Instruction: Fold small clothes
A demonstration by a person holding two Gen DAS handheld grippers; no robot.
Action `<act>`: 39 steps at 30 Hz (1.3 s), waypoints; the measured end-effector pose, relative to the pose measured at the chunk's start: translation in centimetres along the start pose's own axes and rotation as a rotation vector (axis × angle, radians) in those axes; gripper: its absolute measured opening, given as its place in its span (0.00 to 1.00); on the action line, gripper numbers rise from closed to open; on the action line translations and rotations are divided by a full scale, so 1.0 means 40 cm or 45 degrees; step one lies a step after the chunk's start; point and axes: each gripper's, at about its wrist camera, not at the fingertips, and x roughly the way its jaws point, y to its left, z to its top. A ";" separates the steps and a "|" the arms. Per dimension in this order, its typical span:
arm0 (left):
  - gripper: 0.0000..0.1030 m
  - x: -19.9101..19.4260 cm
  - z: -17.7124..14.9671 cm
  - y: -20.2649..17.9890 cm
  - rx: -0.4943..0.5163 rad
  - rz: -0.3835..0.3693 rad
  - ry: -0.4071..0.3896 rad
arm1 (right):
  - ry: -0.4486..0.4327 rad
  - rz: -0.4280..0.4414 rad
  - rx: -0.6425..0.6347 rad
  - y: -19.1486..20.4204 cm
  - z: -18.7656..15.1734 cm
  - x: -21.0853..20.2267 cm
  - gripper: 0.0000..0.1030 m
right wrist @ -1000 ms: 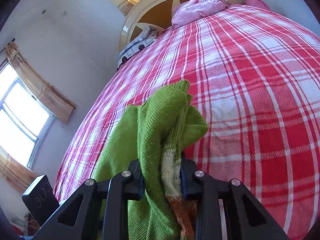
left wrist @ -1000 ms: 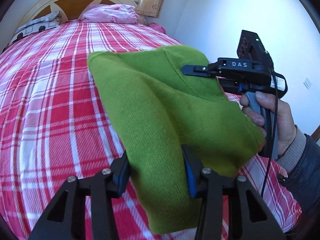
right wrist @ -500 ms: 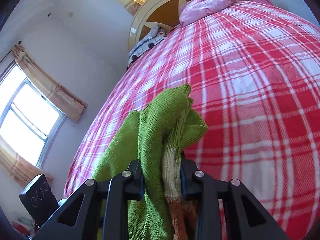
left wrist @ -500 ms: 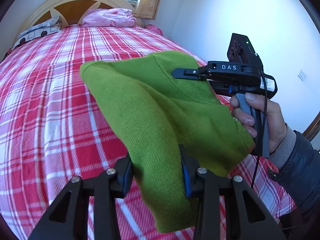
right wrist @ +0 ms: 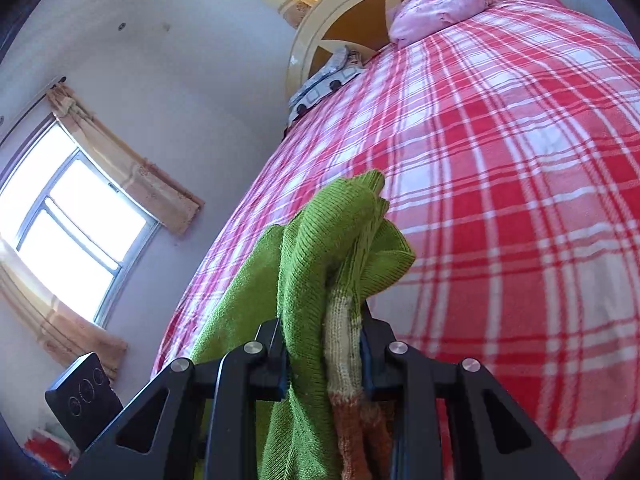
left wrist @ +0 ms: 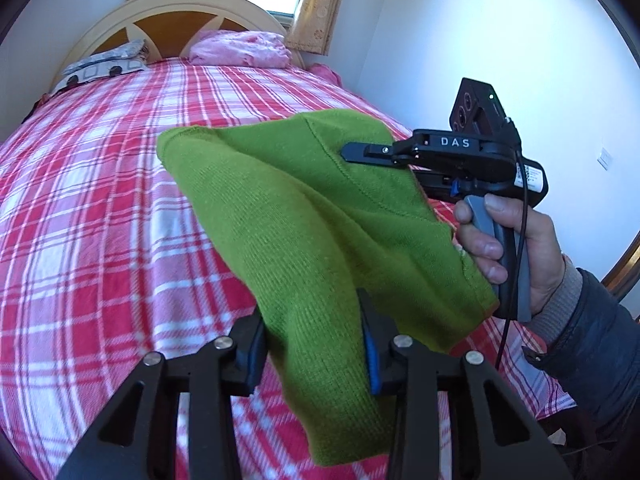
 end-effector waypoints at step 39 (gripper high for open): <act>0.39 -0.303 -0.193 0.264 -0.199 0.317 -0.145 | 0.307 0.272 -0.187 0.443 -0.152 0.434 0.26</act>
